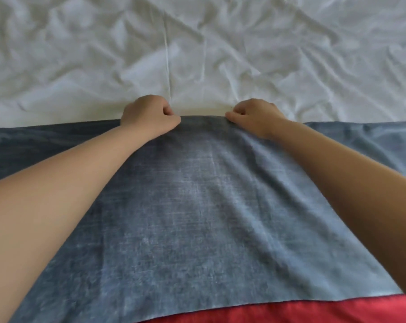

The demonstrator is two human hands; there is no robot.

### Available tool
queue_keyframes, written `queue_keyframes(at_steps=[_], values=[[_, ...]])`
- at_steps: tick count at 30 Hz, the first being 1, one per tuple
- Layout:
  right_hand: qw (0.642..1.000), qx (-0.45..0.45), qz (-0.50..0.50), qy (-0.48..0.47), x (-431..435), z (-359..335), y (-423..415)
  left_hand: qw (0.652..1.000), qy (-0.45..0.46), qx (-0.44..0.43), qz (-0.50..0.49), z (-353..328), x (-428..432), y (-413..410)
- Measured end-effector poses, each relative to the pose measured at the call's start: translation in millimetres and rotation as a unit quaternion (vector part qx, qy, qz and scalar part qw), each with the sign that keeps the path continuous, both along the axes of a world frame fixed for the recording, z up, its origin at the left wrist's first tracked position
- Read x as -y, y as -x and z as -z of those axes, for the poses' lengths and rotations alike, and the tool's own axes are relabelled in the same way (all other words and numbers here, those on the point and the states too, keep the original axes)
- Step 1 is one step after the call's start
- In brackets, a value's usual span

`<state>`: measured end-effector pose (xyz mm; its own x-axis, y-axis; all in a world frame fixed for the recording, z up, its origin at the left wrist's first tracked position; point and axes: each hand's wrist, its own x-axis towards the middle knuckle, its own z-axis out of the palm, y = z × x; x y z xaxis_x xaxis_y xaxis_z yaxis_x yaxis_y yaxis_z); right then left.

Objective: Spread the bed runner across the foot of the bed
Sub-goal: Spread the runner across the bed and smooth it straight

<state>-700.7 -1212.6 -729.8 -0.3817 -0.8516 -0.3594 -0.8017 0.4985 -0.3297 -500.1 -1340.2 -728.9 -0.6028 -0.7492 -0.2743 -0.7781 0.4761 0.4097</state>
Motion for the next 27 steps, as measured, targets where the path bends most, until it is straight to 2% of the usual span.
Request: queue_keyframes(at_steps=[4, 9, 11, 17, 23, 27], values=[[0.999, 0.01, 0.037, -0.018, -39, -2, 45, 0.997, -0.034, -0.028, 0.059, 4, -19, 36], [0.994, -0.086, 0.059, 0.019, -51, 6, 56, 0.997, 0.054, 0.019, 0.05, 13, -33, 60], [0.992, -0.111, 0.064, 0.007, -46, 10, 49, 0.997, 0.061, 0.023, 0.037, 15, -37, 61], [0.985, -0.16, 0.051, 0.033, -64, 1, 46, 0.998, 0.036, 0.004, 0.048, 7, -43, 58], [0.979, -0.195, 0.056, -0.005, -98, -10, 71, 0.995, -0.006, -0.028, 0.092, 4, -60, 86], [0.981, -0.175, 0.078, -0.002, -109, -8, 97, 0.995, -0.014, -0.049, 0.091, 7, -73, 110]])
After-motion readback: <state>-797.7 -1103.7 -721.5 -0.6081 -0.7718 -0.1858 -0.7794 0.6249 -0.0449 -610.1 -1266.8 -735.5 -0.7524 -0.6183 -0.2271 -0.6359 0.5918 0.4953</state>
